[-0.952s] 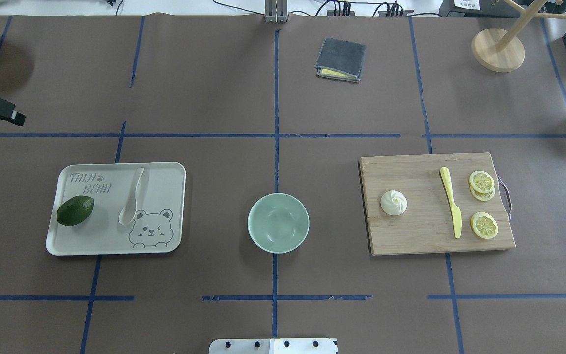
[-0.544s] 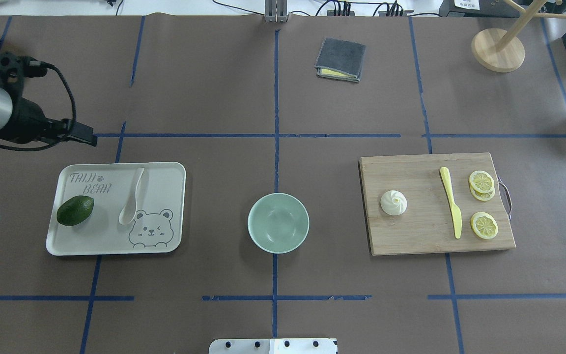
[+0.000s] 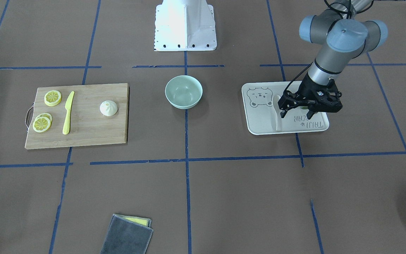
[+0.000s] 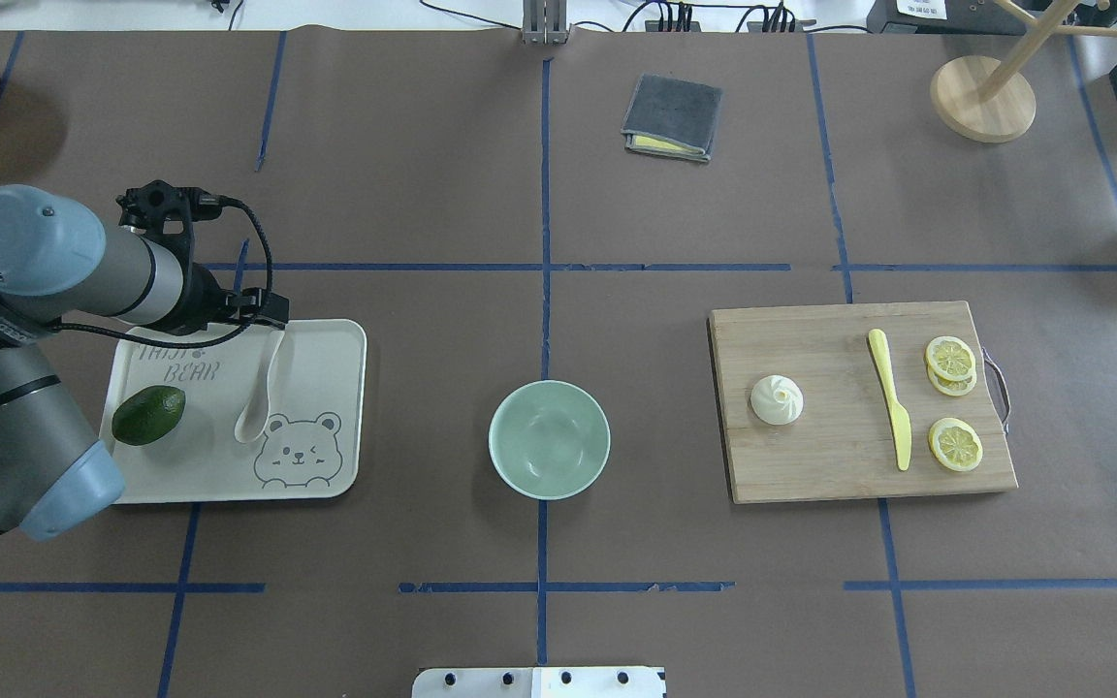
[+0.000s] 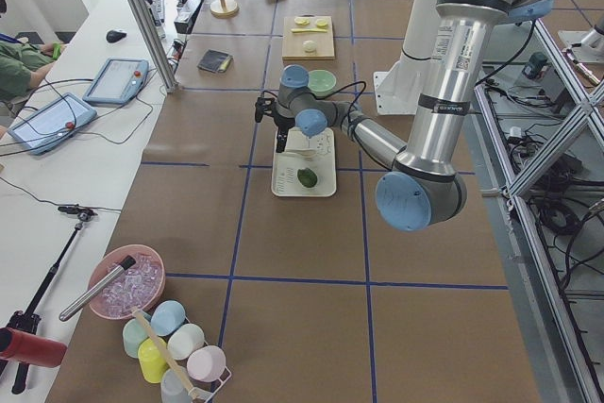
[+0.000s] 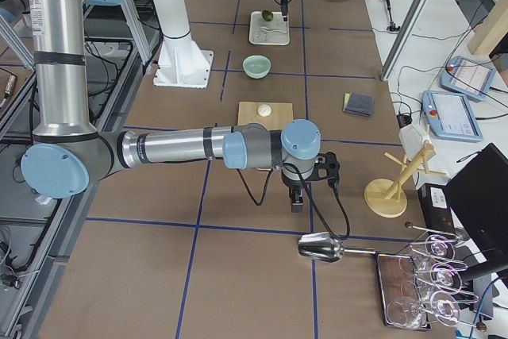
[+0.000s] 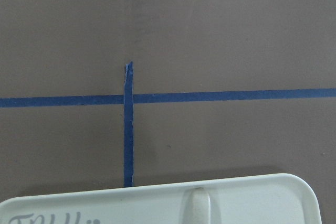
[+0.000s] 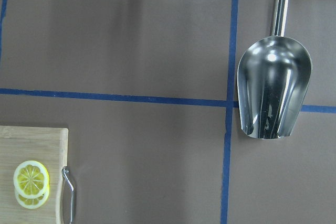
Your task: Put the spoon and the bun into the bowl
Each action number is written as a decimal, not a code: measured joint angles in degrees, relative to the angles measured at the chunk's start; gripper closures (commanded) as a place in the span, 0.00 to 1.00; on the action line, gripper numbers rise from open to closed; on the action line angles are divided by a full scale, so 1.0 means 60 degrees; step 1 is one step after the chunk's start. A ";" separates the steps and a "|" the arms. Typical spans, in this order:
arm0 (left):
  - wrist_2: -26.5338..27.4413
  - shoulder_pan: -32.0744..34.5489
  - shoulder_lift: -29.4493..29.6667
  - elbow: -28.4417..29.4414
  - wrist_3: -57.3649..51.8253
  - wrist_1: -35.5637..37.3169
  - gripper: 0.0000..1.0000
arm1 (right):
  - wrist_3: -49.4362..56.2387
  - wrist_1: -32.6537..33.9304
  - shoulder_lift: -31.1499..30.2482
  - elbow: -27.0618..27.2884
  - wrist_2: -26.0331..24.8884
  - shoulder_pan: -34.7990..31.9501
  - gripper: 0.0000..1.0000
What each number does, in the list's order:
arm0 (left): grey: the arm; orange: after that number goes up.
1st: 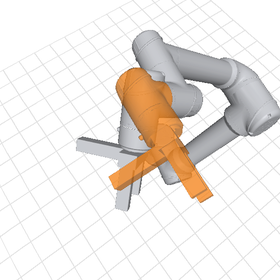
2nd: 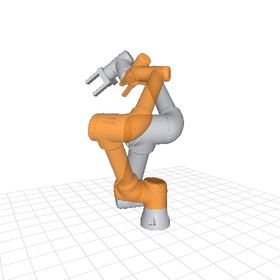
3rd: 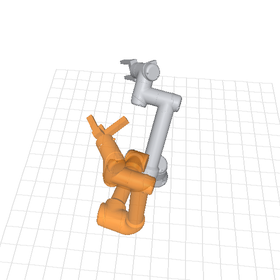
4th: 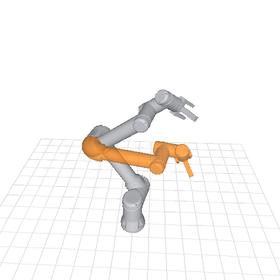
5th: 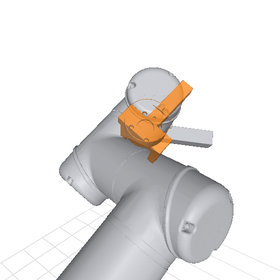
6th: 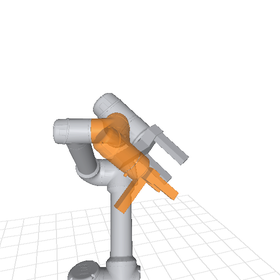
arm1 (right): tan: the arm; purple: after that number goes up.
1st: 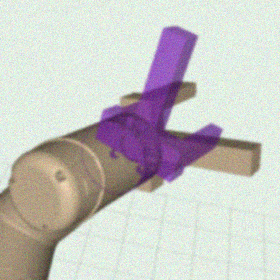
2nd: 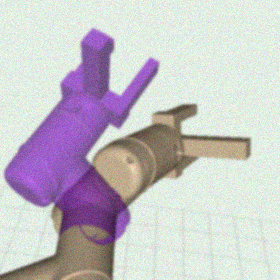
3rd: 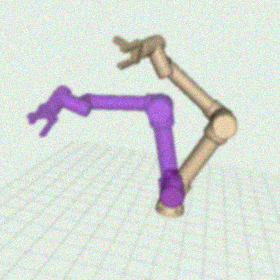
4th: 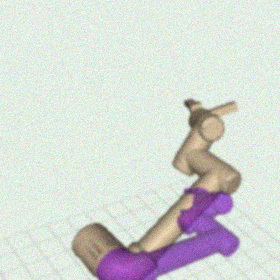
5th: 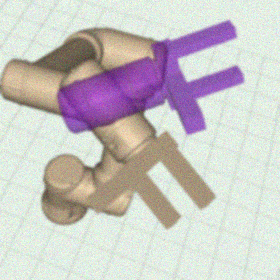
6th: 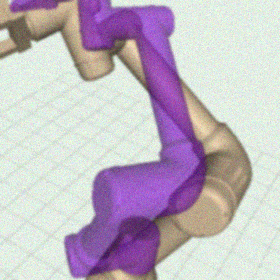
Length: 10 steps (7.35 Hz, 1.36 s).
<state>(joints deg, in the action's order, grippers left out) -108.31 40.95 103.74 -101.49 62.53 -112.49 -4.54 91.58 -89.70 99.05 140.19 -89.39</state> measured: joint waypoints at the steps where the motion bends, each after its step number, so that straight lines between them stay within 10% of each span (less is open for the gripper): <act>1: 0.0184 -0.0236 0.0049 0.0202 0.0182 -0.0009 0.06 | -0.0397 0.0000 0.0057 0.0106 -0.0006 0.0120 0.00; 10: 0.0515 -0.0789 0.0121 0.0528 0.0404 -0.0007 0.59 | -0.1448 0.0014 0.0358 0.0527 -0.0012 0.0518 0.00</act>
<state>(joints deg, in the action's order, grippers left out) -105.23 36.21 104.47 -98.32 64.95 -112.53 -13.23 91.66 -87.55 102.21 140.12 -86.28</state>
